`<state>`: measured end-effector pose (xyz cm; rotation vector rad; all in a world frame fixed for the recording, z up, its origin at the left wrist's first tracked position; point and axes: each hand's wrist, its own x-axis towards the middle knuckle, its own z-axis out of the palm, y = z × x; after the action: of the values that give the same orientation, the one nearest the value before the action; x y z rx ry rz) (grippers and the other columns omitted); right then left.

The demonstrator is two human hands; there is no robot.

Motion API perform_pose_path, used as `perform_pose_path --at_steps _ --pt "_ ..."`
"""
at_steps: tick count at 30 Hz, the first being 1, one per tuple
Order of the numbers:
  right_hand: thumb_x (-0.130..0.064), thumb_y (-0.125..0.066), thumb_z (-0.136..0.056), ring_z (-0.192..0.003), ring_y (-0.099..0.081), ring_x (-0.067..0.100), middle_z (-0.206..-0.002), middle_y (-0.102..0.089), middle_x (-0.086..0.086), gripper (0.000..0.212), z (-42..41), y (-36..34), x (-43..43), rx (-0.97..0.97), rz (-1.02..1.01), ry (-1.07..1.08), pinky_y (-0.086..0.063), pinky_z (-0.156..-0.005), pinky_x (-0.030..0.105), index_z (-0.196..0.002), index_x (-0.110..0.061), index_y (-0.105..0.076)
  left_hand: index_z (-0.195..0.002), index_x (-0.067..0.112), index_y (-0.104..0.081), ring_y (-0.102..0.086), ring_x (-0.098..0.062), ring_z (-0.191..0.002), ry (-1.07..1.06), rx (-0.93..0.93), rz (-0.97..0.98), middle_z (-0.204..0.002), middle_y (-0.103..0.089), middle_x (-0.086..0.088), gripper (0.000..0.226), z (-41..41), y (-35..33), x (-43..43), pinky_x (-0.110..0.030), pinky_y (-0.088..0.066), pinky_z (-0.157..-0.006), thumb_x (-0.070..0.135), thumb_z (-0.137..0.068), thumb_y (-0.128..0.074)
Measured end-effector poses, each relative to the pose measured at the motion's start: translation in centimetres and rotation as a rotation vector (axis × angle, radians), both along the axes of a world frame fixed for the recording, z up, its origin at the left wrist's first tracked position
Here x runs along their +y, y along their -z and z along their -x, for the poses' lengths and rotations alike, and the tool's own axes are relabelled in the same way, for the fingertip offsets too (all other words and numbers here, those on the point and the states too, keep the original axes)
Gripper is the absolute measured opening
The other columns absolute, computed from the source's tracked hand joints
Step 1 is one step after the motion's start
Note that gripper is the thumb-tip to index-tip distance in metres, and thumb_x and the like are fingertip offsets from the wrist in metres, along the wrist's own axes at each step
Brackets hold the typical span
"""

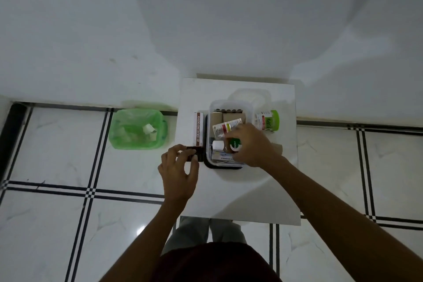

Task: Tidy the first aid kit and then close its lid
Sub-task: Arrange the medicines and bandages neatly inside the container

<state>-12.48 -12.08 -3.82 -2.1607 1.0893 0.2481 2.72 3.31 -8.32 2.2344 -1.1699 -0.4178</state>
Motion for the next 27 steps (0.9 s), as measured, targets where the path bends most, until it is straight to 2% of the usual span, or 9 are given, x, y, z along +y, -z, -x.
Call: perform_pose_path --at_steps 2,6,9,14,17,20,23,25,27 --pt "-0.020 -0.070 -0.071 -0.110 -0.047 0.023 -0.115 -0.058 0.004 0.046 -0.3 0.1 0.6 0.065 0.009 -0.065 -0.039 -0.092 0.042 -0.116 -0.022 -0.062 -0.101 0.015 -0.065 -0.053 -0.024 -0.103 -0.058 0.037 -0.091 -0.109 -0.062 -0.006 0.017 -0.8 0.9 -0.1 -0.035 -0.035 -0.078 0.021 -0.088 -0.056" --pt "-0.017 -0.065 -0.076 -0.111 -0.049 0.024 -0.117 -0.059 0.002 0.043 -1.3 1.2 1.0 0.203 0.117 -0.209 -0.032 -0.088 0.040 -0.119 -0.023 -0.058 -0.104 0.008 -0.064 -0.053 -0.030 -0.106 0.014 0.129 -0.225 -0.111 -0.062 -0.012 0.020 -2.4 2.5 -1.2 -0.034 -0.041 -0.081 0.013 -0.084 -0.062" --pt "-0.015 -0.063 -0.078 -0.114 -0.050 0.025 -0.120 -0.059 0.003 0.045 -1.7 1.3 0.8 0.257 0.144 -0.277 -0.033 -0.092 0.043 -0.122 -0.023 -0.057 -0.104 0.008 -0.063 -0.053 -0.030 -0.106 0.023 0.154 -0.220 -0.109 -0.060 -0.011 0.022 -3.1 2.8 -2.6 -0.037 -0.044 -0.084 0.015 -0.084 -0.062" --pt "-0.013 -0.063 -0.077 -0.108 -0.053 0.026 -0.112 -0.060 0.006 0.039 -2.0 1.0 0.9 0.341 0.234 -0.283 -0.038 -0.089 0.042 -0.115 -0.020 -0.061 -0.112 0.006 -0.061 -0.053 -0.028 -0.107 -0.014 0.260 -0.287 -0.113 -0.058 -0.014 0.037 -3.6 2.8 -4.7 -0.027 -0.040 -0.082 0.019 -0.078 -0.070" --pt "-0.012 -0.066 -0.074 -0.107 -0.052 0.025 -0.108 -0.058 0.005 0.035 -2.6 1.2 1.7 0.397 0.276 -0.235 -0.038 -0.086 0.040 -0.107 -0.018 -0.061 -0.118 0.007 -0.059 -0.051 -0.028 -0.112 0.060 0.295 -0.392 -0.118 -0.055 -0.013 0.051 -3.5 3.1 -4.9 -0.034 -0.045 -0.089 0.021 -0.071 -0.074" --pt "-0.010 -0.064 -0.077 -0.106 -0.054 0.025 -0.110 -0.059 0.007 0.029 -3.0 1.5 1.9 0.384 0.313 -0.224 -0.042 -0.088 0.039 -0.106 -0.012 -0.060 -0.120 0.005 -0.057 -0.052 -0.030 -0.111 0.078 0.279 -0.420 -0.117 -0.056 -0.015 0.053 -3.3 3.5 -4.6 -0.038 -0.045 -0.091 0.023 -0.072 -0.072" --pt "-0.007 -0.064 -0.078 -0.103 -0.058 0.027 -0.111 -0.059 0.011 0.030 -2.7 0.9 1.1 0.300 0.169 -0.199 -0.046 -0.087 0.037 -0.108 -0.008 -0.061 -0.119 0.002 -0.057 -0.054 -0.032 -0.108 -0.015 0.288 -0.394 -0.114 -0.058 -0.017 0.052 -3.1 3.6 -4.8 -0.039 -0.046 -0.090 0.030 -0.078 -0.070" --pt "-0.007 -0.070 -0.074 -0.098 -0.061 0.028 -0.107 -0.063 0.013 0.034 -2.1 0.0 0.0 0.157 -0.089 -0.016 -0.049 -0.082 0.034 -0.107 -0.004 -0.063 -0.118 0.001 -0.058 -0.056 -0.031 -0.107 -0.052 0.282 -0.371 -0.114 -0.059 -0.017 0.054 -3.1 3.7 -5.5 -0.039 -0.047 -0.089 0.035 -0.079 -0.069" --pt "-0.009 -0.073 -0.070 -0.092 -0.064 0.028 -0.099 -0.067 0.013 0.035 -0.9 -0.6 -1.9 0.010 -0.145 0.209 -0.054 -0.079 0.035 -0.104 -0.004 -0.064 -0.119 0.000 -0.058 -0.056 -0.030 -0.107 -0.050 0.253 -0.368 -0.114 -0.060 -0.017 0.056 -3.1 3.6 -6.6 -0.037 -0.046 -0.088 0.037 -0.079 -0.068"
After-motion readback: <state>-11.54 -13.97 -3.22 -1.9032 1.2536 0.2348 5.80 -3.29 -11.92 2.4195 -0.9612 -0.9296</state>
